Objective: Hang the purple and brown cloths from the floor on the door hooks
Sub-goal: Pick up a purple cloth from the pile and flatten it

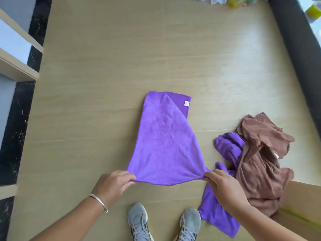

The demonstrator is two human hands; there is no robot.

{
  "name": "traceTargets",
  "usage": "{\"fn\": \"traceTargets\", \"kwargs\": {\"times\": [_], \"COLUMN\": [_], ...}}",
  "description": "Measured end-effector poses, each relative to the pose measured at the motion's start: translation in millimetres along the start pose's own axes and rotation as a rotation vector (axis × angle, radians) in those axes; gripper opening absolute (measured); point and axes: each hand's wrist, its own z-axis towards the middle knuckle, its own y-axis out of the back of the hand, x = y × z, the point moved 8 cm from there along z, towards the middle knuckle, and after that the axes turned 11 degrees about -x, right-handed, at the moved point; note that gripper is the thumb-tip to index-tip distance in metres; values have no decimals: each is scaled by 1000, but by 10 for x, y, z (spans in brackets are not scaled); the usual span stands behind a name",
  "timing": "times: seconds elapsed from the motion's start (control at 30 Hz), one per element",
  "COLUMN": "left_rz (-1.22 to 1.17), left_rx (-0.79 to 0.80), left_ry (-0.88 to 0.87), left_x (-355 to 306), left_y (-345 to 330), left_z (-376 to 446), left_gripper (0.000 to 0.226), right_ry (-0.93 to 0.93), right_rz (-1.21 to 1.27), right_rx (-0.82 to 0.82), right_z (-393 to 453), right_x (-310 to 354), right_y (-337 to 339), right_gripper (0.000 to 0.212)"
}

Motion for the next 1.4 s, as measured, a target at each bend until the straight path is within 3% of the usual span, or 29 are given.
{"fn": "traceTargets", "kwargs": {"times": [0.3,0.43,0.7,0.93,1.13,1.2,1.27,1.4], "left_rz": [-4,-17,71,123,206,242,300,365], "left_rx": [33,-33,-157,-232,-247,-285,-285,13], "left_ry": [155,227,167,171,296,246,51,-313], "left_x": [754,1206,2123,2731,3021,2857,2498,1906], "left_y": [-1027,-1416,-2208,-2849,-3248,-3218,-3219,-3680], "left_z": [-163,301,1712,2670,2903,2807,2540,1576], "left_gripper": [38,37,10,14,21,38,50,74], "right_ry": [-16,-3,29,101,-14,-10,133,482], "right_rz": [-5,22,24,-12,-120,-182,-211,-218], "right_rx": [29,-41,-231,-378,-390,-379,-351,-151], "right_z": [1,576,2120,3152,3574,3466,3172,2247], "right_x": [-474,-722,-1346,-1807,-2114,-2075,-1884,-1560], "right_y": [-1178,-1597,-2335,-2788,-3139,-3147,-3179,-3562], "right_gripper": [10,7,18,19,23,33,41,60]}}
